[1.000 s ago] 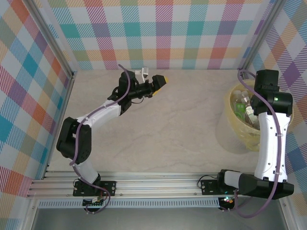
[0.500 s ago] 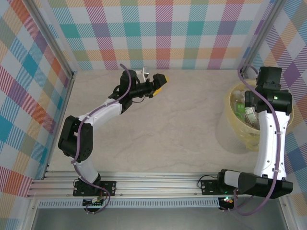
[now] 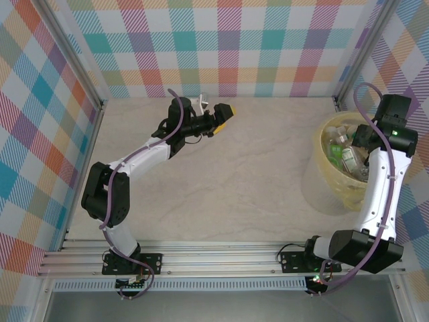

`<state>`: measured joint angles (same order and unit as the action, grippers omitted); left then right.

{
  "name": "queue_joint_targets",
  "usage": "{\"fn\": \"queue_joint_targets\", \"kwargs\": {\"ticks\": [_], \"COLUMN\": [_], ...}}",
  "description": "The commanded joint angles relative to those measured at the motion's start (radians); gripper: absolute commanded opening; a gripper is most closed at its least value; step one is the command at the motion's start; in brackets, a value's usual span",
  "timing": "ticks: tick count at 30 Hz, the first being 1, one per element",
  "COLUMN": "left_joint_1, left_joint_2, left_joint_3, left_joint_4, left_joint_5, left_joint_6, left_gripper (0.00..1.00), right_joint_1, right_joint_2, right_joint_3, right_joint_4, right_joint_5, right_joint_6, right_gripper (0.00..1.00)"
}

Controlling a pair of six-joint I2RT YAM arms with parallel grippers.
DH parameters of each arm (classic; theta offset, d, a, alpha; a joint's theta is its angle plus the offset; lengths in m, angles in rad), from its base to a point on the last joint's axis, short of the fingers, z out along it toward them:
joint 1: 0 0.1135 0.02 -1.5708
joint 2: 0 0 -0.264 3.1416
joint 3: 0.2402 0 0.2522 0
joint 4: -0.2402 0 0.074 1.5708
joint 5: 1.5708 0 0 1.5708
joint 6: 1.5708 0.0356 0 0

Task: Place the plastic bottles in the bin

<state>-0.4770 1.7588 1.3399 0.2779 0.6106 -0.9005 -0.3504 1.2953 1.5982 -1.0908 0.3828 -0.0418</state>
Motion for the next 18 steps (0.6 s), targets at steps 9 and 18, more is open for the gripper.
{"fn": "queue_joint_targets", "kwargs": {"ticks": [9,18], "left_joint_1": [-0.014,-0.015], "left_joint_2": [0.012,0.004], "left_joint_3": [0.05,0.067], "left_joint_4": [-0.037,-0.071], "left_joint_5": [-0.005,-0.003], "left_joint_6": [0.016,0.045], "left_gripper": [1.0,1.0], "right_joint_1": [-0.004,-0.004], "right_joint_2": [0.106,0.108], "right_joint_3": [-0.026,0.099], "right_joint_4": [-0.242,-0.262], "right_joint_5": [-0.083,-0.082], "right_joint_6": [0.056,0.072], "right_gripper": [0.57,0.62]}}
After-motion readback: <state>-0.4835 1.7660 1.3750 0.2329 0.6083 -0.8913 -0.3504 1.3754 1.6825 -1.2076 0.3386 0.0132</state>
